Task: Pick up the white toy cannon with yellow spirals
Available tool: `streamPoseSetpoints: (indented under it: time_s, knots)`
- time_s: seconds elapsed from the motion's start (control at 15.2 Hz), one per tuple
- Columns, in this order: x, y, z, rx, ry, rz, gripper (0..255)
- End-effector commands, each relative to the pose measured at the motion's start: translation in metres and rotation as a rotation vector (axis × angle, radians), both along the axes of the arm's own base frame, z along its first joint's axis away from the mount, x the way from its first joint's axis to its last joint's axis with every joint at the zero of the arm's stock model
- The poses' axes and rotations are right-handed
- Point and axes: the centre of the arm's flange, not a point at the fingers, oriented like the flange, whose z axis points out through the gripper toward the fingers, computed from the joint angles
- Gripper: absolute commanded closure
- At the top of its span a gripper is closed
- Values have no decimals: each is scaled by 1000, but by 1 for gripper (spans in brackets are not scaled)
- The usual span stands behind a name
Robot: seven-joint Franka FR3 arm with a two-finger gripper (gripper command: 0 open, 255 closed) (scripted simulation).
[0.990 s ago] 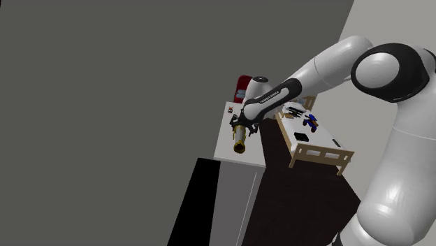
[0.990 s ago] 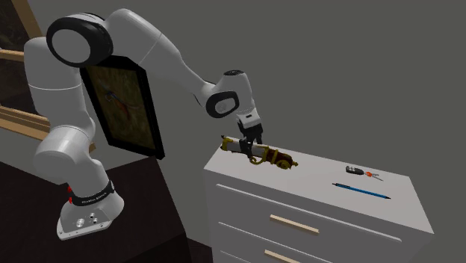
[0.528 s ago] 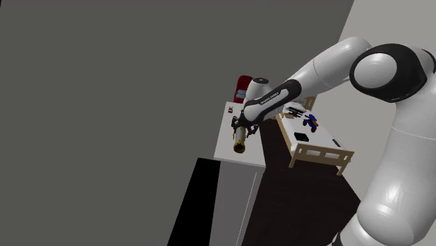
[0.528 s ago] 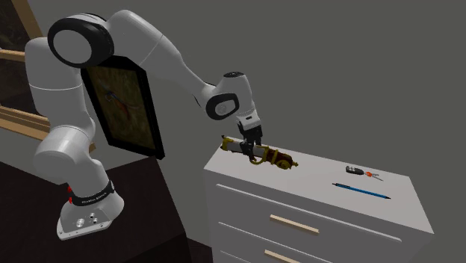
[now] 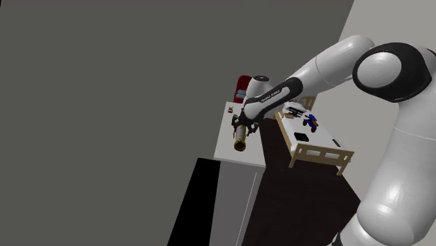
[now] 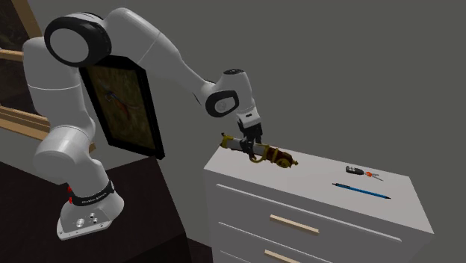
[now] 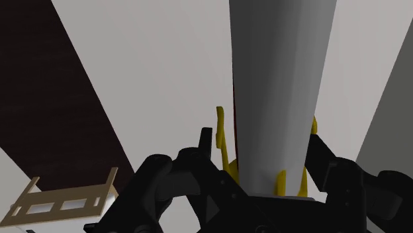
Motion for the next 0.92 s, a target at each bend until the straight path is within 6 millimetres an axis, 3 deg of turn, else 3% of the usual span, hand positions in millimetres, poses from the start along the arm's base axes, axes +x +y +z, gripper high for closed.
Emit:
streamPoseSetpoints:
  time_s: [0.0, 0.73, 0.86]
  knots:
    - [0, 0, 11, 0, -1, 0, 255]
    - [0, 0, 69, 0, -1, 0, 255]
    - [0, 0, 70, 0, -1, 0, 255]
